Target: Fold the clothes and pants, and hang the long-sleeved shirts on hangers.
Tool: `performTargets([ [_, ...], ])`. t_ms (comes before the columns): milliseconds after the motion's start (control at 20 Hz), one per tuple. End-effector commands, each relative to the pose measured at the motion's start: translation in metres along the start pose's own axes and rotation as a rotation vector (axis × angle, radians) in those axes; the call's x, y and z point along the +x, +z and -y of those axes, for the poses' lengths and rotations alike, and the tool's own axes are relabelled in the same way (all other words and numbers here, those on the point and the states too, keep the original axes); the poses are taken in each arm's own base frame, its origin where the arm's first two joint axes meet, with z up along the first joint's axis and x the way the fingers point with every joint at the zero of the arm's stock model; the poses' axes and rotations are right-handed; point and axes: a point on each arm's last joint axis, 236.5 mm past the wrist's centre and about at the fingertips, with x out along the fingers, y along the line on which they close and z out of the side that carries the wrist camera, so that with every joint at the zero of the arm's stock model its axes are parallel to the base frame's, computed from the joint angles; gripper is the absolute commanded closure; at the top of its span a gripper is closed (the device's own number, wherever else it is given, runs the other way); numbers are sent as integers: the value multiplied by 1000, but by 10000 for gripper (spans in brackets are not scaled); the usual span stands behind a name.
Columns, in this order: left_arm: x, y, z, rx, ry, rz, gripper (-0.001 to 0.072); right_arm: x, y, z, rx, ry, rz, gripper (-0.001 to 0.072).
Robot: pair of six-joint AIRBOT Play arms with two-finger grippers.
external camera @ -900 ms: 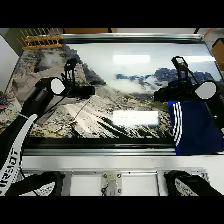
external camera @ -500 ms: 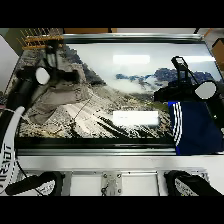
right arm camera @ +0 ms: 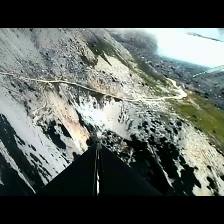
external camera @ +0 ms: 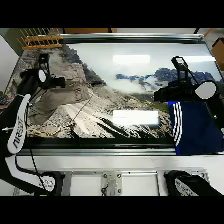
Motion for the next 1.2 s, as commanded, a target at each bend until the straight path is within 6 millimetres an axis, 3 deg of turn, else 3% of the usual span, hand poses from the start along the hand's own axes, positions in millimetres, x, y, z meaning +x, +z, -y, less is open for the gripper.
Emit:
performTargets([
  [0,36,3,3,-24,-4,37,15,0,0,0,0,1,-1,673],
  [100,39,8,4,-35,-8,66,17,0,0,0,0,1,-1,674],
  [150,39,10,4,-59,-9,72,158,0,0,0,0,1,-1,674],
  [200,37,12,4,-78,-9,70,404,0,0,0,0,1,-1,674],
  [250,35,13,3,-92,-8,65,592,0,0,0,0,1,-1,674],
  [300,30,15,3,-95,-6,53,703,0,0,0,0,1,0,673],
  [450,-9,30,23,-68,-23,51,704,1,5,1,1,-5,21,678],
  [550,-55,35,59,-31,-77,79,704,0,4,2,3,-4,15,678],
  [600,-81,28,88,-16,-137,78,704,-3,5,4,4,-9,23,678],
  [650,-107,13,119,18,-202,66,704,-9,9,8,11,-19,40,678],
  [700,-139,-19,163,77,-285,24,704,-23,19,18,24,-41,81,679],
  [800,-175,-81,225,192,-401,-69,704,-49,30,33,50,-81,147,678],
  [900,-204,-138,281,294,-514,-115,704,-74,35,46,70,-119,205,678],
  [1050,-229,-192,341,417,-628,-87,702,-100,39,56,85,-158,265,678],
  [1100,-234,-198,352,437,-652,-67,569,-106,40,57,86,-165,277,678],
  [1150,-238,-196,358,434,-667,-48,193,-109,41,57,87,-169,285,678],
])
